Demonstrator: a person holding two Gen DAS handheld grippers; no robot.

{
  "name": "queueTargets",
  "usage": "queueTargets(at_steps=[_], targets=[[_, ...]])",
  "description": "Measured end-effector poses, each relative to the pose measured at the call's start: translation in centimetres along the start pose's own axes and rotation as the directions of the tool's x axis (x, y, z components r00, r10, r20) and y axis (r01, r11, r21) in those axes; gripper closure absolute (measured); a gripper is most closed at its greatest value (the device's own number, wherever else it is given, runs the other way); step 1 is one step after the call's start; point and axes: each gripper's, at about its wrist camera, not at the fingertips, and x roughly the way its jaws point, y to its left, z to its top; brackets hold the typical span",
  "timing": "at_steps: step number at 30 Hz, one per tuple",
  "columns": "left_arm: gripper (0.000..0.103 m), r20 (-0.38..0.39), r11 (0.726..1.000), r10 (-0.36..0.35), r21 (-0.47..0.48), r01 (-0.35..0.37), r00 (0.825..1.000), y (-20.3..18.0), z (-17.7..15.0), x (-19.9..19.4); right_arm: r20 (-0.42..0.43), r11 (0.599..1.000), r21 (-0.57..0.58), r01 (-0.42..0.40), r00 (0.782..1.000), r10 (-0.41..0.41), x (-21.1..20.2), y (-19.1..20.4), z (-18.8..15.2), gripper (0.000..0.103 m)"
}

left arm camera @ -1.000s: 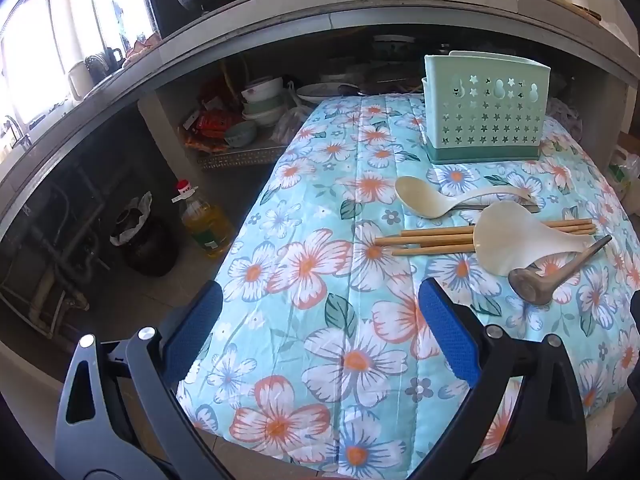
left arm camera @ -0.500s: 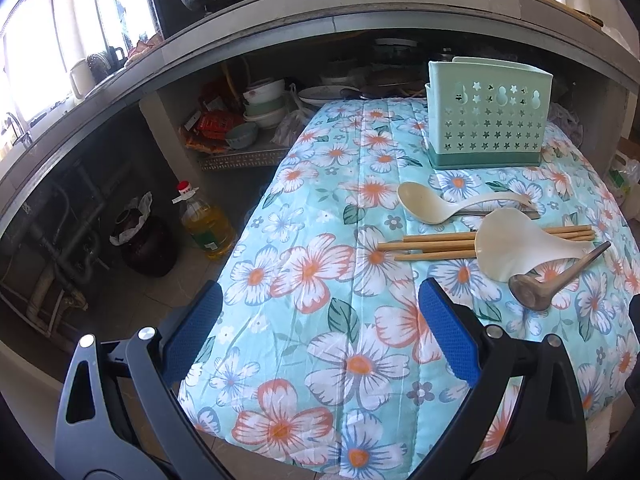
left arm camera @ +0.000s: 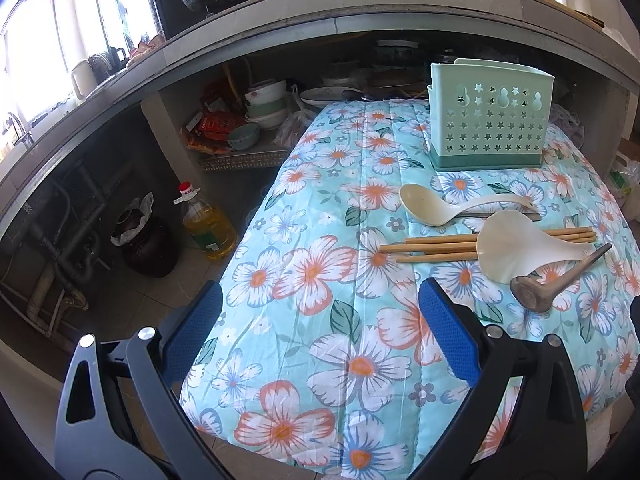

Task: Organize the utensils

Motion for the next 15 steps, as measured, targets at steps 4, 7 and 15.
queueTargets(at_steps=[4,7,15], targets=[[0.009,0.000,1.000,-0.001,-0.001,0.001,1.000,0.01,-0.05,0.02,0.000,1.000,0.000,0.000,1.000,0.000,-0.05,-0.03,-0.01,0.006],[0.009,-0.001,1.000,-0.001,-0.001,0.001,1.000,0.05,-0.03,0.03,0.002,1.000,0.001,-0.001,1.000,0.001,-0.06,-0.08,-0.06,0.006],[0.009,-0.005,1.000,-0.001,-0.002,0.001,1.000,0.30,0.02,0.05,0.005,1.000,0.000,0.003,1.000,-0.003,-0.21,-0.02,0.16,0.006]])
